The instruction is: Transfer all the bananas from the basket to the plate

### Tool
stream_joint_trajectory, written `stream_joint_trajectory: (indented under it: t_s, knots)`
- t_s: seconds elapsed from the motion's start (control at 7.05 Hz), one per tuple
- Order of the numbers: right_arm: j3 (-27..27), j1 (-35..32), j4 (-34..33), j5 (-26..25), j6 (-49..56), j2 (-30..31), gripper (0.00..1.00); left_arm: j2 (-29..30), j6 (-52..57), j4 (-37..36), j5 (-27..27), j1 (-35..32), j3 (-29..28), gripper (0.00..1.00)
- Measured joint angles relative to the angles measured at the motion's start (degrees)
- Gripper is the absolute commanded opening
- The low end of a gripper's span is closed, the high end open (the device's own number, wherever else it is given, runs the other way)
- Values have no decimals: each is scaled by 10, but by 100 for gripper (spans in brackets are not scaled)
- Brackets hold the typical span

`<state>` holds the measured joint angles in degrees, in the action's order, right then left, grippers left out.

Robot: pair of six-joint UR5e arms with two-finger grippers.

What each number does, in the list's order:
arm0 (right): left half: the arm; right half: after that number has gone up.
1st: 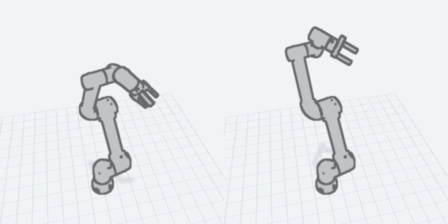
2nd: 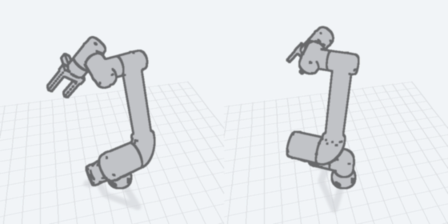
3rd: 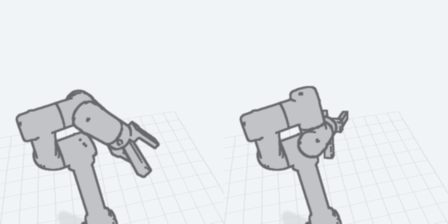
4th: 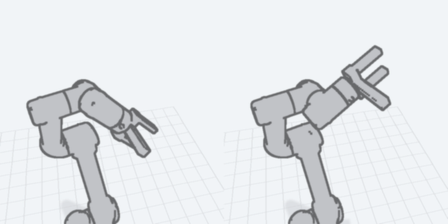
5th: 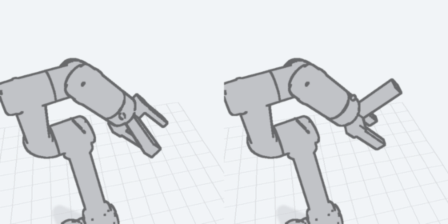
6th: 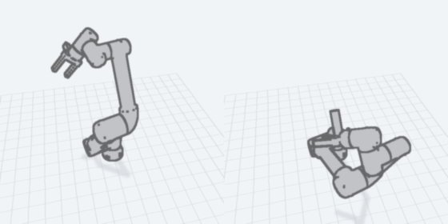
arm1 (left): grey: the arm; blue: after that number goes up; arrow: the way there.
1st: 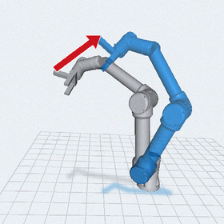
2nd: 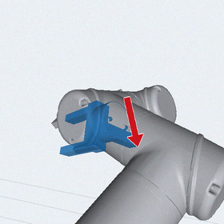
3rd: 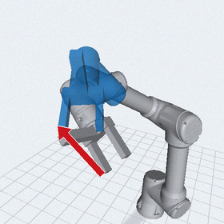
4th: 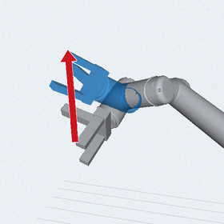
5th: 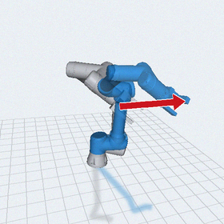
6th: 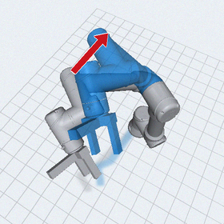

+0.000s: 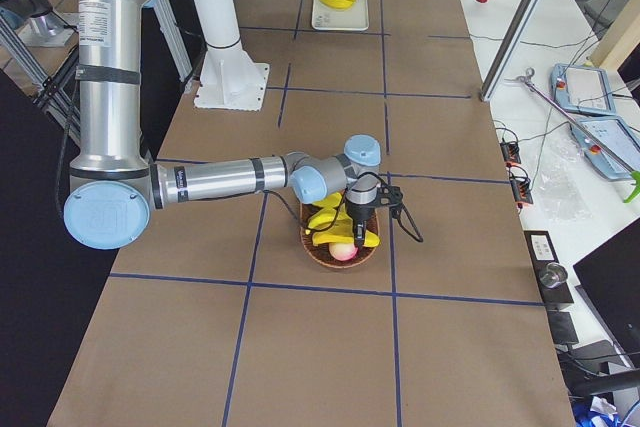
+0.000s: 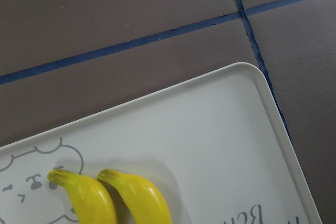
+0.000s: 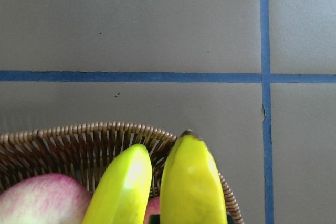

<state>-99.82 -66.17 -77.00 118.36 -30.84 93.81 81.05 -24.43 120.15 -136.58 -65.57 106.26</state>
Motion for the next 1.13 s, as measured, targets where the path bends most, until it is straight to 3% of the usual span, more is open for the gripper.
stream_joint_trajectory:
  t_s: [0.57,0.85,1.13]
  knots:
    - [-118,-65,-175,4,143,5,1,0,0,0,0,0,-1,100]
    - [-117,-68,-195,39,136,-28,1,1,-1,2,-2,0,0,100]
    - [-103,-54,-194,93,49,-83,2,2,-5,9,-4,0,2,100]
